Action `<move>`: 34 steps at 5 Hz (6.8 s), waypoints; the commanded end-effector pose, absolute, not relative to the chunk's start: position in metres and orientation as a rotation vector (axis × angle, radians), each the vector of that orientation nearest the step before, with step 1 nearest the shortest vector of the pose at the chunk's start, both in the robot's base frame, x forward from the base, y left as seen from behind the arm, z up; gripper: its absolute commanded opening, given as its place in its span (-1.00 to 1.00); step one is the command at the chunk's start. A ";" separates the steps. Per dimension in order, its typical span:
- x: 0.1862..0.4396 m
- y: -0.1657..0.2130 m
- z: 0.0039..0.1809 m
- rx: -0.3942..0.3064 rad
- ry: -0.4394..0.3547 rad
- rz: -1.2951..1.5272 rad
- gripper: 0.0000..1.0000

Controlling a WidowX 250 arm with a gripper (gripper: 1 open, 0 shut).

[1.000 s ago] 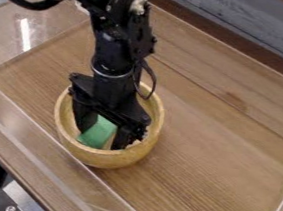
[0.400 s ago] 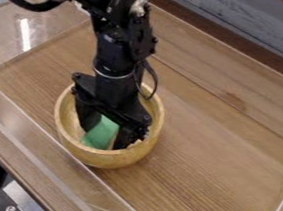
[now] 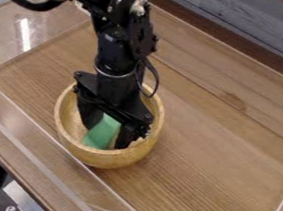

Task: Remove the green block from inside the brown bowl and put it on the table

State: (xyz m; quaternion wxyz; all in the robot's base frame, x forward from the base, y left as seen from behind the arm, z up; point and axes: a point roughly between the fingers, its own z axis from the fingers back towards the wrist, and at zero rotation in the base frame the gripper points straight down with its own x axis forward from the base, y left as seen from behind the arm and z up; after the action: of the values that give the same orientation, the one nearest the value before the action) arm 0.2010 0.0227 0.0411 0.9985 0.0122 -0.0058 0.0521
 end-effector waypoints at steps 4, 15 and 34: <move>0.204 0.028 0.034 0.014 -0.014 0.112 -1.00; 0.218 0.027 0.069 -0.059 -0.062 0.156 -1.00; 0.212 -0.017 0.092 -0.071 -0.038 0.150 -1.00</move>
State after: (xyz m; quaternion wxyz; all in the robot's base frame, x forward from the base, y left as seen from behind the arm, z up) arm 0.2044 -0.0160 0.0794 0.9963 -0.0336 0.0120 0.0783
